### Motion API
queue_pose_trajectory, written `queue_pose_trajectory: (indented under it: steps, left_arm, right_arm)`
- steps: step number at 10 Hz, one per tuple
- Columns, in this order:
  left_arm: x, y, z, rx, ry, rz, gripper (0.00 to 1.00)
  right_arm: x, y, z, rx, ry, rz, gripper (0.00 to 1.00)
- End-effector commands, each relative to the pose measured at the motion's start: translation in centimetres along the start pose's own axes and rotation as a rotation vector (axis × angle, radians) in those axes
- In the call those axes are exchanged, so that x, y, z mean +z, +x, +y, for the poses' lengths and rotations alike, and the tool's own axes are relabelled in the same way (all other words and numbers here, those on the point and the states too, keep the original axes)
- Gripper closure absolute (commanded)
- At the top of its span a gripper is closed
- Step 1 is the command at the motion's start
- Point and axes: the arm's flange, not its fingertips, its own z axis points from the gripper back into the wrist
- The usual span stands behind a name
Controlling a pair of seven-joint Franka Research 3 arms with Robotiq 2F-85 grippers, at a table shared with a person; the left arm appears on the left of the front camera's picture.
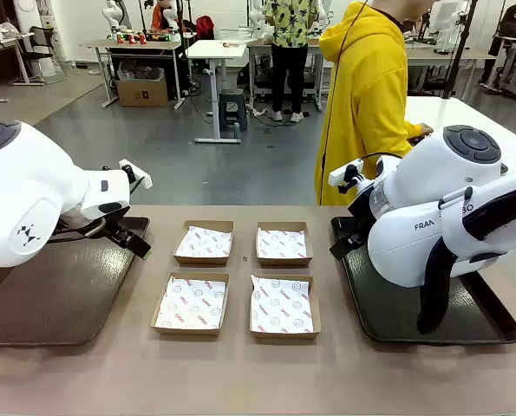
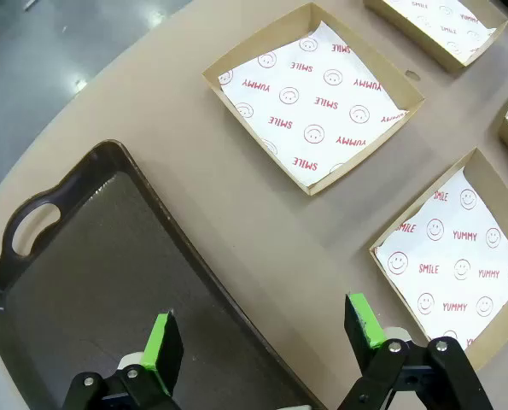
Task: Individually package the donuts and arrange them on the tray.
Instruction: Pick up one Paper togo box.
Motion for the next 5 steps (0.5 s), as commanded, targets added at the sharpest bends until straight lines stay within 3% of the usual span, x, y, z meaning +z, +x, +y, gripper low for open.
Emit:
queue_pose_trajectory:
  steps: [1,5]
  left_arm:
    - [0.0,0.0,-0.01,0.0,0.0,0.0,0.0]
    - [0.0,0.0,-0.01,0.0,0.0,0.0,0.0]
  right_arm:
    - [0.0,0.0,0.0,0.0,0.0,0.0,0.0]
    - [0.0,0.0,0.0,0.0,0.0,0.0,0.0]
